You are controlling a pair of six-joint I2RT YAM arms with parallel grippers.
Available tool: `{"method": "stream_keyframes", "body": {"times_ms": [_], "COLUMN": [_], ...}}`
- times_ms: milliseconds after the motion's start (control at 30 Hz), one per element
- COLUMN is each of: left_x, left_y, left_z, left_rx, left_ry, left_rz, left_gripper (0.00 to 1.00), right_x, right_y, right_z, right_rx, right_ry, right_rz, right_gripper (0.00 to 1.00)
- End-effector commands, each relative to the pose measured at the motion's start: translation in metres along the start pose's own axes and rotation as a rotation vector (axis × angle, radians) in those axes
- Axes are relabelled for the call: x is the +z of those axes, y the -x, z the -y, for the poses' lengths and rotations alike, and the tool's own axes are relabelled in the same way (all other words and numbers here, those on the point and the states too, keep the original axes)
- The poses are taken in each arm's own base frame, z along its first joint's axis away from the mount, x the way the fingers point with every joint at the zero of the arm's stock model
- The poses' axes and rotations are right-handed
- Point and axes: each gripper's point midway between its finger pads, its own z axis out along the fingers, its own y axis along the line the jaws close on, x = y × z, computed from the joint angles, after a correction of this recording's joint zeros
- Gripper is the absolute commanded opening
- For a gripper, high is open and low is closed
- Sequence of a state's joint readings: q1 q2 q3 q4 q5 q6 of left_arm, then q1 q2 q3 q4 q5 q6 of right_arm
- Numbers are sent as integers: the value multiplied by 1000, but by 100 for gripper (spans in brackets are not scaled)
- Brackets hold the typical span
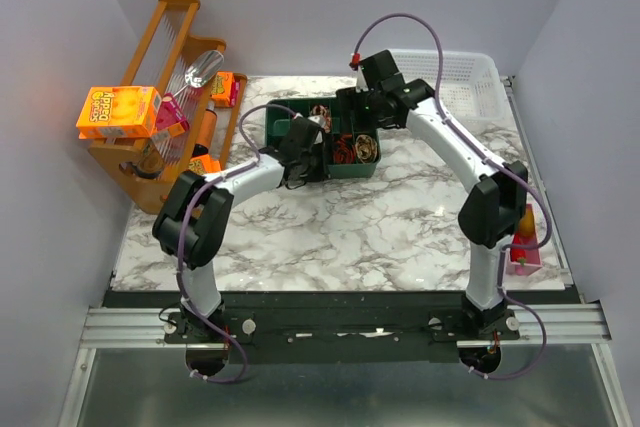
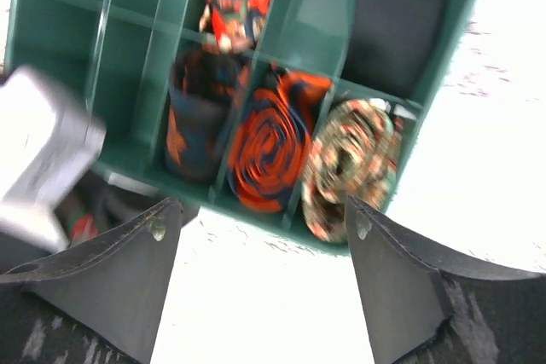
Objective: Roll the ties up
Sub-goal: Move the storage box to the corner of the board, then reset both arms
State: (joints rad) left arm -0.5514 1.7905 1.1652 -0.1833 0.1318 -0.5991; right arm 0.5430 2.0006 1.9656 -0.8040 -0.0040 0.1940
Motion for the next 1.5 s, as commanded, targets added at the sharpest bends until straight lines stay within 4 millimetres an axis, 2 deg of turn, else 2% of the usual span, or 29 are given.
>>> {"method": "stream_keyframes", "body": {"times_ms": [0, 167, 267, 300, 333, 500, 733, 800, 867, 900, 967, 1000, 1033, 1067, 1100, 1167, 1200, 1233, 1267, 1300, 1333, 1367, 1400, 1433, 1467], "left_x": [27, 53, 63, 69, 72, 87, 107, 110, 105, 88, 76, 49, 43, 33, 7, -6, -28, -34, -44, -71, -74, -84, -110, -115, -126], "left_y": [36, 62, 85, 99, 103, 129, 134, 130, 132, 143, 140, 154, 147, 149, 159, 151, 158, 153, 154, 161, 152, 153, 161, 156, 158], "left_z": [-5, -9, -9, -8, -9, 21, 63, 67, 71, 80, 74, 84, 79, 80, 87, 77, 83, 74, 72, 78, 69, 62, 64, 55, 54], "left_rx": [-35, -65, -90, -96, -100, -83, -89, -117, -119, -98, -79, -53, -25, -6, 12, 36, 48, 41, 41, 52, 44, 38, 45, 44, 50], "left_ry": [41, 37, 5, -9, -13, -146, -290, -309, -341, -364, -345, -363, -352, -348, -353, -316, -332, -320, -324, -347, -330, -307, -291, -244, -227], "left_rz": [68, 80, 110, 126, 121, 125, 117, 110, 131, 173, 206, 262, 271, 290, 332, 323, 349, 341, 355, 402, 404, 427, 483, 481, 503], "left_gripper": [8, 8, 8, 8, 8, 13, 18, 18, 22, 24, 42, 52, 75, 88, 97, 99, 99, 99, 99, 99, 99, 99, 99, 99, 99], "right_x": [-32, -42, -43, -44, -45, -45, -47, -49, -53, -55, -60, -68, -72, -77, -87, -101, -105, -127, -136, -148, -164, -176, -185, -187, -207], "right_y": [19, 17, 13, 13, 13, 8, 6, 7, 9, 9, 10, 15, 17, 19, 23, 27, 28, 34, 36, 42, 41, 42, 47, 42, 43], "right_z": [11, 18, 17, 16, 16, 16, 19, 19, 18, 19, 18, 15, 15, 13, 11, 3, 0, -4, -5, -9, -9, -10, -10, -9, -9], "right_rx": [20, 24, 23, 23, 23, 20, 20, 20, 18, 17, 15, 14, 13, 9, 8, 6, 5, 0, 0, -7, -8, -8, -11, -16, -20], "right_ry": [-31, -40, -36, -30, -27, -24, -36, -37, -34, -35, -30, -20, -14, 0, 9, 58, 77, 97, 108, 131, 138, 143, 148, 148, 152], "right_rz": [97, 109, 104, 104, 105, 95, 93, 98, 106, 110, 120, 145, 160, 176, 207, 247, 271, 326, 354, 404, 439, 472, 515, 523, 573], "right_gripper": [86, 88, 88, 88, 88, 88, 89, 90, 90, 90, 92, 92, 93, 93, 94, 97, 98, 99, 100, 100, 100, 100, 100, 100, 100]}}
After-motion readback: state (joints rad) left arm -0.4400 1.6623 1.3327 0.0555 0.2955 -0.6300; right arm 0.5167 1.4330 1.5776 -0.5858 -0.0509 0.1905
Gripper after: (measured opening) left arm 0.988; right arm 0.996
